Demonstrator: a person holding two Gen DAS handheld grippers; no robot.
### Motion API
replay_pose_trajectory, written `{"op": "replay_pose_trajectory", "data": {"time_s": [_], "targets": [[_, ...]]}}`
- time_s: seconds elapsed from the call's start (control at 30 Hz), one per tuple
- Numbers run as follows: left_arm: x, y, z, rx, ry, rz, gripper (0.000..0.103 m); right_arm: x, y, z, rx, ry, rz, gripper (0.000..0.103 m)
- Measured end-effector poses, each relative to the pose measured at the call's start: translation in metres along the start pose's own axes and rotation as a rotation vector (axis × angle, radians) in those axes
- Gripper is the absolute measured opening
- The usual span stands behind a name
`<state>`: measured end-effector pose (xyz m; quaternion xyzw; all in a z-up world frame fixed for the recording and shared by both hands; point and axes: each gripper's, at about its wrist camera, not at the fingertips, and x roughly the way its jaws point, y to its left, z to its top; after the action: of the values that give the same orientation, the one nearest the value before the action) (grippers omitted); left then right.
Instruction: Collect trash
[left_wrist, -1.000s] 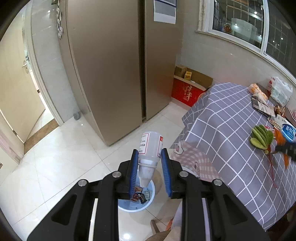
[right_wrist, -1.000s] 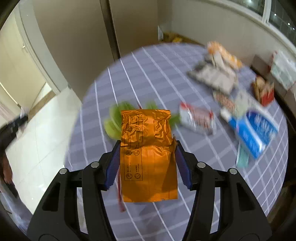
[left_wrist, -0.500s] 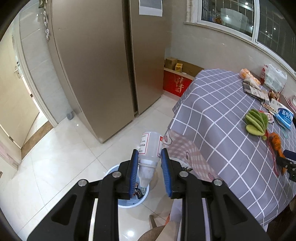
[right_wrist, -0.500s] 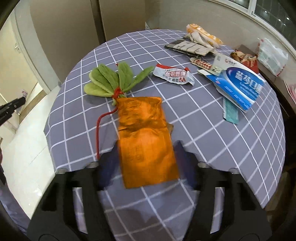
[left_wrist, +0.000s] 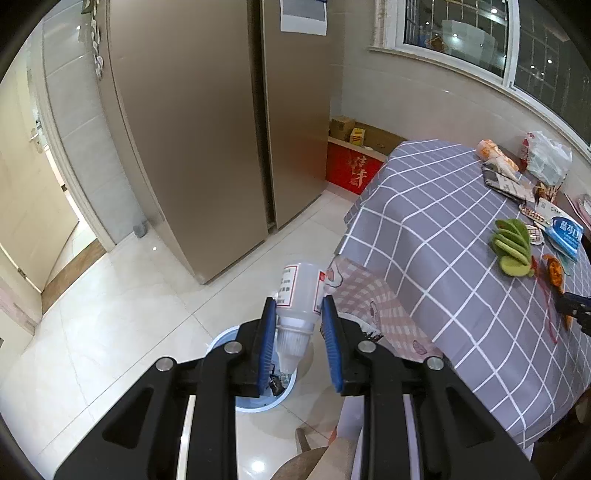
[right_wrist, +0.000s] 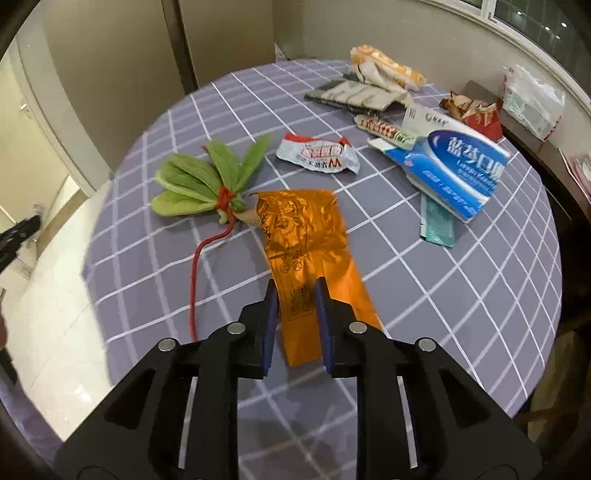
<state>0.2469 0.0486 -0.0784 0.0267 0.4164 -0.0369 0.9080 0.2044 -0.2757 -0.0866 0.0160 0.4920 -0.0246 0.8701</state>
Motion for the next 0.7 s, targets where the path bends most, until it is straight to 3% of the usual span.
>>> {"op": "replay_pose_trajectory", "data": {"time_s": [0.03,0.07,0.1,0.23,0.4,0.57,0.7], "targets": [[0.000,0.001,0.000,-0.001,0.002,0.002,0.025,0.001,0.002,0.001,-0.015,-0.018,-0.020,0.042],[0.000,0.002,-0.001,-0.002,0.003,0.004,0.025,0.003,0.003,0.003,-0.021,-0.023,-0.061,0.068],[0.000,0.003,-0.002,-0.004,0.004,0.006,0.025,0.006,0.002,0.005,-0.019,-0.040,-0.096,0.076],[0.001,0.004,0.000,-0.010,0.006,0.022,0.025,0.011,-0.006,0.011,-0.001,-0.029,-0.060,0.076],[0.001,0.003,0.001,-0.009,0.009,0.031,0.025,0.015,-0.016,0.023,0.001,-0.033,-0.077,0.076],[0.003,0.000,0.003,-0.013,0.011,0.034,0.025,0.007,-0.014,0.032,-0.034,-0.071,-0.044,0.076],[0.002,-0.002,0.003,-0.008,0.011,0.028,0.025,0.024,-0.015,0.040,-0.048,-0.031,-0.020,0.075]]}}
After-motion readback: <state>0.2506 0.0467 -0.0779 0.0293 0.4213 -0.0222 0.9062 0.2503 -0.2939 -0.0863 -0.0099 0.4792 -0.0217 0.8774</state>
